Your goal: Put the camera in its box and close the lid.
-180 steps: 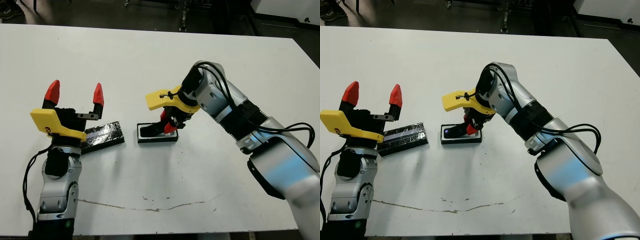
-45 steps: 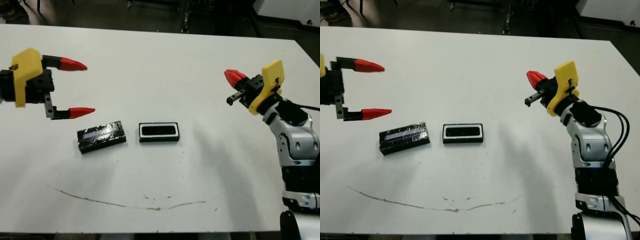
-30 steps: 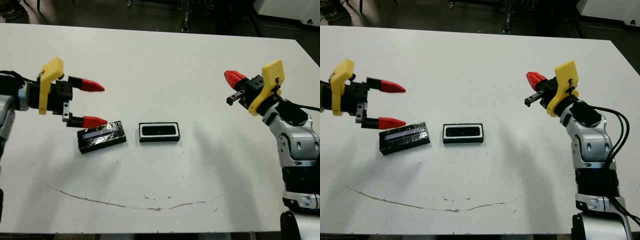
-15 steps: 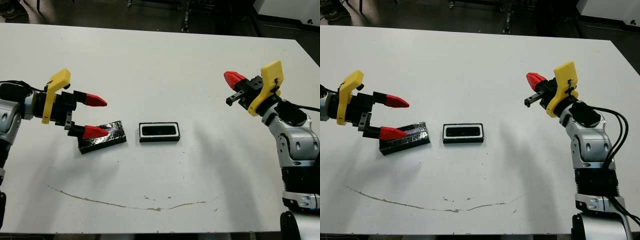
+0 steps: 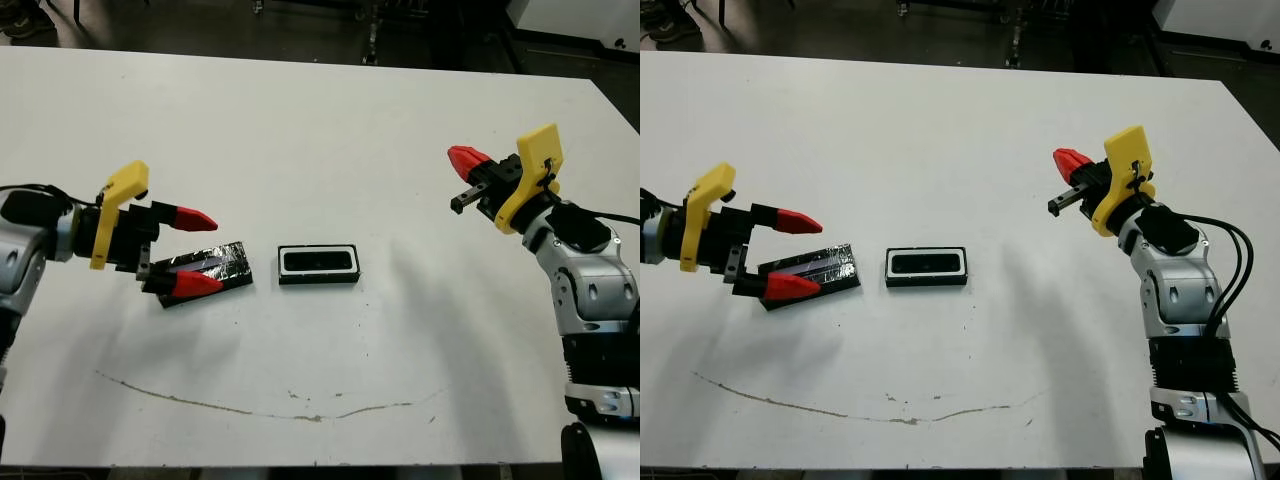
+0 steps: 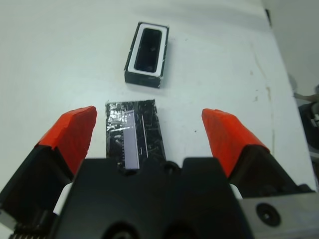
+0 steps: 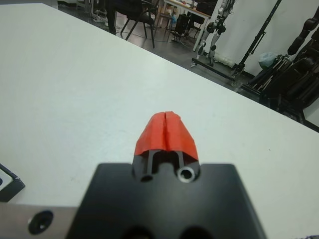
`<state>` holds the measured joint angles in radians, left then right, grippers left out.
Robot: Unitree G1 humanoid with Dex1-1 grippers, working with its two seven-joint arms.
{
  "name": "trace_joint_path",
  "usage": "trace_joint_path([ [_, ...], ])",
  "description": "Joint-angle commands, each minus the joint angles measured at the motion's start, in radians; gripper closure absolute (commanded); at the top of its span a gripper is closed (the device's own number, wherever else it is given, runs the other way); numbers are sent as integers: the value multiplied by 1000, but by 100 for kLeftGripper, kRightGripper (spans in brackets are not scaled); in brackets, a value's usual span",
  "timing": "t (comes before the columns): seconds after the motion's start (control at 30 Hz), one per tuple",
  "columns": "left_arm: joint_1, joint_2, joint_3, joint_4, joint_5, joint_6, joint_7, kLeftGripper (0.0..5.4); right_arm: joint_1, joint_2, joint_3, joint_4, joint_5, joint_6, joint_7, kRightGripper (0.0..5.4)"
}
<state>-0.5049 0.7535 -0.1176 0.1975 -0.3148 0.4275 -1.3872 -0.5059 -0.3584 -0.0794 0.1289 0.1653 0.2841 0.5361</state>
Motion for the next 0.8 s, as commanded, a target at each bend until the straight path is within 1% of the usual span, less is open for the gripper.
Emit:
trace_joint_path([
  [0.03,25,27,-7,-39,18,41,32,0,15,-16,-6,12,9,0,5,539],
  [0.2,41,21,-8,-39,20,0,39,0,14,-20,-2,8,-1,8,-4,539],
  [0.5,60,19,-21,-42,21,21,59,0,14,-20,-2,5,7,9,8,539],
  [0.7,51,23,-32,-20,13,21,26,0,13,-21,-1,13,2,4,7,539],
  [0.8,48,22,-37,-10,19,21,23,0,12,-23,-1,14,3,8,8,539],
])
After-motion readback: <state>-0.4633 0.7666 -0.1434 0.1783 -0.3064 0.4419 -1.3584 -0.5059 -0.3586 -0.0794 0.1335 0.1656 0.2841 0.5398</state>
